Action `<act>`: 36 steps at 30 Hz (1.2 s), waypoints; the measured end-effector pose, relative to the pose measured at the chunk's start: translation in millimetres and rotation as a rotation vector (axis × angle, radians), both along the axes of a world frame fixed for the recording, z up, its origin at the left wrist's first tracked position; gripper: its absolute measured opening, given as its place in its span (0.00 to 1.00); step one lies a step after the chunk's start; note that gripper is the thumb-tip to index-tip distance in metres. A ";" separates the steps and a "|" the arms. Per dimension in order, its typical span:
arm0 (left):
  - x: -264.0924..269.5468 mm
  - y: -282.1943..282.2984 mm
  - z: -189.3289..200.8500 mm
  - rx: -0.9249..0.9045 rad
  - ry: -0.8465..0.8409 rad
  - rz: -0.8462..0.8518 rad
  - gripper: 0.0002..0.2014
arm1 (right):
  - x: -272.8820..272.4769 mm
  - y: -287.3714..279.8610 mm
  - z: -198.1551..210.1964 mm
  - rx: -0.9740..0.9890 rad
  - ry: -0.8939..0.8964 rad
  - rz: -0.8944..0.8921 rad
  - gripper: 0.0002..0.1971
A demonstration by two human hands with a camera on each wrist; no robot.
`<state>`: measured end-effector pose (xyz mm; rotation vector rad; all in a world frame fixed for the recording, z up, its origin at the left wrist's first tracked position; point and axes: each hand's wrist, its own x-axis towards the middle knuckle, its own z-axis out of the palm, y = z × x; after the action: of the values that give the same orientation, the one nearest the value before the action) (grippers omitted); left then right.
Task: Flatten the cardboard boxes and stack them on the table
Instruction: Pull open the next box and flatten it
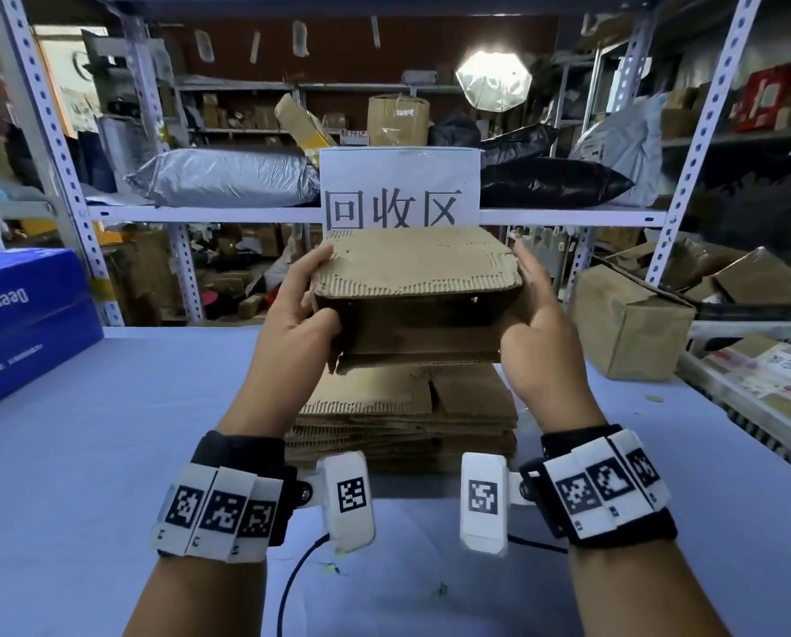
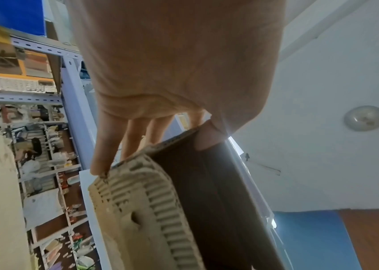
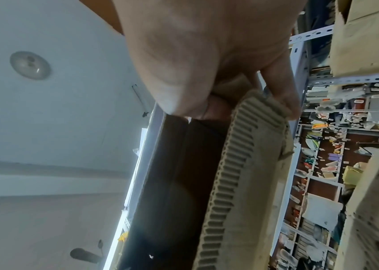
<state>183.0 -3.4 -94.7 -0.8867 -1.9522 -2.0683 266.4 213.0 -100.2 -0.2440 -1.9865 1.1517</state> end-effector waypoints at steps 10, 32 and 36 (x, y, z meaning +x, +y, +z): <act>3.8 1.1 -8.7 0.148 0.011 -0.135 0.30 | 8.6 2.5 7.4 -0.365 0.148 0.285 0.18; 7.8 -7.1 -5.0 0.227 0.132 0.020 0.19 | 10.3 11.5 2.3 -0.512 0.209 0.293 0.15; 15.1 -6.8 3.0 0.070 0.130 -0.098 0.25 | 12.7 6.7 3.6 -0.485 0.233 0.259 0.25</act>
<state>198.1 -10.3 -91.7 -1.0920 -1.7936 -2.0603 279.1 219.7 -96.6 -0.0917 -1.5441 1.7413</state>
